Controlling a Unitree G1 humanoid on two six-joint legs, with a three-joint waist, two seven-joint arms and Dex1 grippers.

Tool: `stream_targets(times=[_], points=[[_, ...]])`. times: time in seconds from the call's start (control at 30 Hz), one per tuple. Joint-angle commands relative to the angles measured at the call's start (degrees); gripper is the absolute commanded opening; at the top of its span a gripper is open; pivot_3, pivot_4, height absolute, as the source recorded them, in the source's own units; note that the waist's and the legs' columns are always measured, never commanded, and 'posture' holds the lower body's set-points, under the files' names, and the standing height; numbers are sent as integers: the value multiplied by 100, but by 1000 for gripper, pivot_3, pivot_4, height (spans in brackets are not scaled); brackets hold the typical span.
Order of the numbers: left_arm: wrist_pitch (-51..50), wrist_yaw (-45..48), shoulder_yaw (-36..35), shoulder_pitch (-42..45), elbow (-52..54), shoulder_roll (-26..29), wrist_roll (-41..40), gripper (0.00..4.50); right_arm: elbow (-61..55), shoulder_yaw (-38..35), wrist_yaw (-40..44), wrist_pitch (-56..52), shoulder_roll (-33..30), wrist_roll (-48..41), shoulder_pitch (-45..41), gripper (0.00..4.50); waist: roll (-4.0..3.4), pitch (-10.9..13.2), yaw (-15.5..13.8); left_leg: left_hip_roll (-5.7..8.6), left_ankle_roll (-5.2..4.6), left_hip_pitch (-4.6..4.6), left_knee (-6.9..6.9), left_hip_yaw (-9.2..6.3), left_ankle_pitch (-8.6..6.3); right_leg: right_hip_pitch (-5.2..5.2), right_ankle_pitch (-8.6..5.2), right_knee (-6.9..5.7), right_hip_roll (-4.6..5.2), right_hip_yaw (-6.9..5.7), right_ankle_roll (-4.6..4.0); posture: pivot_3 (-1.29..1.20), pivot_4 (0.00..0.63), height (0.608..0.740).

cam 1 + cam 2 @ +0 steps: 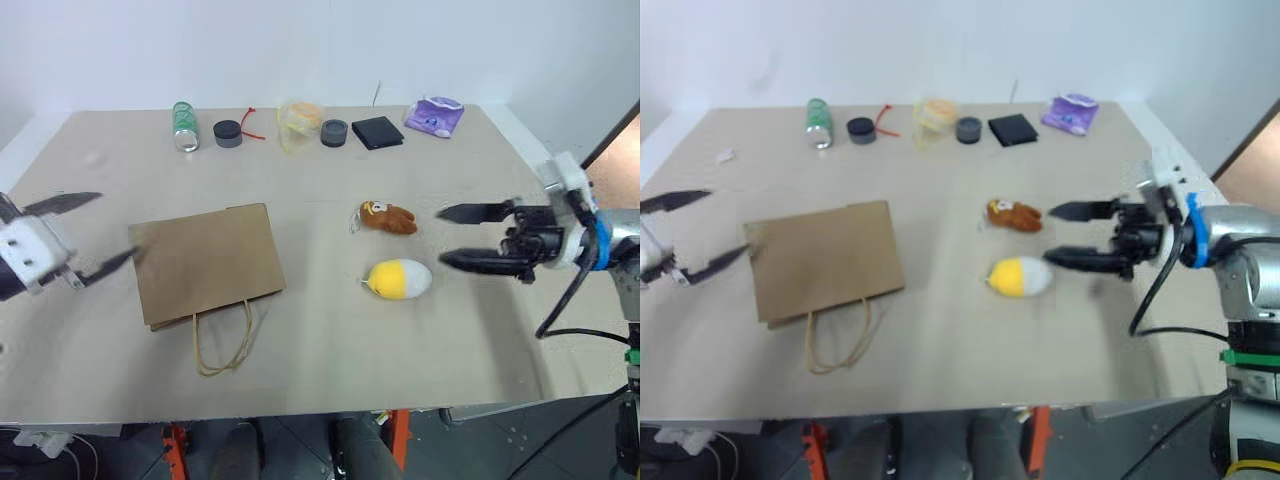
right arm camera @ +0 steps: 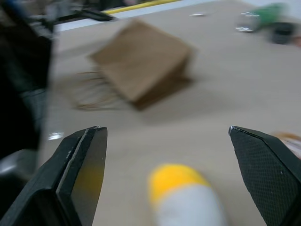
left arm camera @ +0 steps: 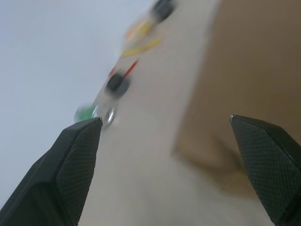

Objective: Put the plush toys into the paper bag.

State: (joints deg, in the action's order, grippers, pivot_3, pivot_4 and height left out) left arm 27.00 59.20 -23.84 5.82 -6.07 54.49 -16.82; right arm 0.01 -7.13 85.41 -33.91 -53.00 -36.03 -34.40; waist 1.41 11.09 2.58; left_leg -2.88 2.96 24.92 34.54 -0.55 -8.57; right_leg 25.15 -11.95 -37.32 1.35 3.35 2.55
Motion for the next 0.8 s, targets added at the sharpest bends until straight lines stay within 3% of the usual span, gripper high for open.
stream_targets(times=[0.03, 0.2, 0.37, 0.8], points=[[1413, 426, 17, 2, -30, -62, -176, 4500, -568, 167, 170, 171, 115, -152, 26, 4469, 0, 0, -2, -1, 0, -1, 3, 2, 0, 0, 1, 0, 0, 1, -4, 0, 150, 740], [3187, 1406, 504, -793, -578, 31, -466, 4500, -767, 572, -63, 722, 496, 217, 9, 4469, 0, -2, 33, -16, -2, -29, 11, 48, 1, -4, 21, 0, 1, 23, -15, 0, 150, 740], [4254, 1584, 889, -953, -1155, 174, -699, 4500, -810, 847, -320, 1293, 714, 666, 300, 4469, 18, -11, -22, -53, -3, -29, 13, 63, 0, -2, 28, 0, -13, 11, -26, 0, 150, 740], [4410, 466, 1729, -54, -936, -178, 227, 4500, -1354, 761, -848, 1224, 802, 523, 632, 4469, 35, -23, -48, -72, -5, -25, 21, 96, 1, 0, 32, 0, -19, 15, -22, 0, 150, 740]])
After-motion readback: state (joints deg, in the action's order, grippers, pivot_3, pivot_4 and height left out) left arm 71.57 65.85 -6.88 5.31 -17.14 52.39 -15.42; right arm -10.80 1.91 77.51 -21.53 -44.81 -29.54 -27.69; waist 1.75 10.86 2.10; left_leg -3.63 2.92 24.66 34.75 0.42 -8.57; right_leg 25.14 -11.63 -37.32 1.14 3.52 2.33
